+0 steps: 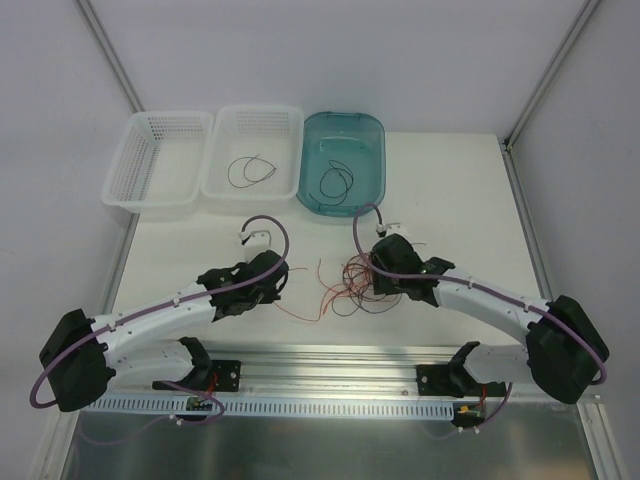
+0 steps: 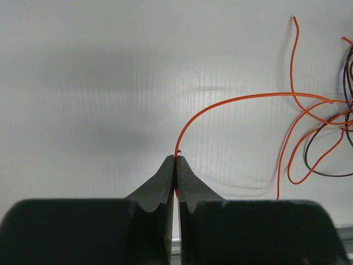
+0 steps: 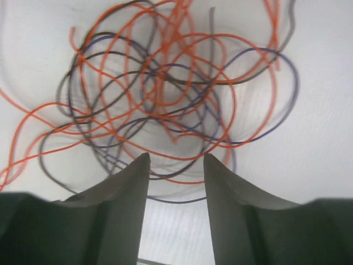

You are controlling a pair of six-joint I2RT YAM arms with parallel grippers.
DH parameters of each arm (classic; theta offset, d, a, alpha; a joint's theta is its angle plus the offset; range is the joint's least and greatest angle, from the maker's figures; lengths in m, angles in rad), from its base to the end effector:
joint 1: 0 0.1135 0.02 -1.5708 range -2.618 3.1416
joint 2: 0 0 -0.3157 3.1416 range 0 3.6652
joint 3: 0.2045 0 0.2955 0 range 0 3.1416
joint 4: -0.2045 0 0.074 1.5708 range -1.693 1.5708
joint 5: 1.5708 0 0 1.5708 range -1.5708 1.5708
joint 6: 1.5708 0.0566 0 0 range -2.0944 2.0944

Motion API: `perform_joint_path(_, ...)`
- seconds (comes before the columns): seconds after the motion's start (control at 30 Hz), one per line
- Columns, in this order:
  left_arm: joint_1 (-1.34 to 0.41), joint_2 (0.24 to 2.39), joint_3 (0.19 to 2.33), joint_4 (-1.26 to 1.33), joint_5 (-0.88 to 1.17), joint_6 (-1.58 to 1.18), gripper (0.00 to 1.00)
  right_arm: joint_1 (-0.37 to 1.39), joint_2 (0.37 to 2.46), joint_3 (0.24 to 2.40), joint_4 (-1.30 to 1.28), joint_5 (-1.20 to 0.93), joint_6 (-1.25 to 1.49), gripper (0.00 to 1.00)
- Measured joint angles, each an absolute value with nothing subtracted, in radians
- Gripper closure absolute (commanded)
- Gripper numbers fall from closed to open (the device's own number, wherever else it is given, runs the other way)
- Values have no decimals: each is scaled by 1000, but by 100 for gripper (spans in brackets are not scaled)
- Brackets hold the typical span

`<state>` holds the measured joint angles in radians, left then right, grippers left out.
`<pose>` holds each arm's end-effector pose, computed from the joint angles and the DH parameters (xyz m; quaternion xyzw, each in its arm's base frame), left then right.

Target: Untangle the cables

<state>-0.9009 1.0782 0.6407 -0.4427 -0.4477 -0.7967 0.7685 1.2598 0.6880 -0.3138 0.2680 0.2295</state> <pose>0.1669 -0.1712 0.2271 -0.0272 0.9202 -0.1096 0.3749 0.2121 0.1842 0.2084 -0.2053 0.9117 0.0488 0.3525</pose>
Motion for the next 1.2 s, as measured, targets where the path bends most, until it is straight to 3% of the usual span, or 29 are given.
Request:
perform_joint_path(0.07,-896,1060,641,-453,-455,-792,100,809,1261,693,-307,256,208,36)
perform_joint_path(0.17,-895,1042,641,-456,-455,-787,100,882,1275,718,-283,226,187,29)
perform_joint_path(0.5,-894,1020,641,-463,-456,-766,100,945,1542,843,-223,182,178,26)
perform_joint_path(0.63,-873,987,641,-465,-459,-756,100,949,1608,881,-253,183,171,44)
perform_joint_path(0.67,-862,978,641,-466,-463,-751,100,949,1611,890,-261,183,171,59)
perform_joint_path(0.73,-833,963,641,-469,-472,-739,100,949,1615,899,-276,187,166,77)
perform_joint_path(0.77,-811,955,641,-470,-476,-735,100,949,1616,900,-287,194,165,94)
perform_joint_path(0.8,-794,949,641,-471,-479,-731,100,949,1616,900,-299,201,165,99)
perform_joint_path(1.03,-663,893,631,-476,-497,-712,100,930,1564,859,-320,253,170,99)
perform_joint_path(1.2,-606,938,578,-476,-503,-720,100,911,1319,759,-323,291,165,99)
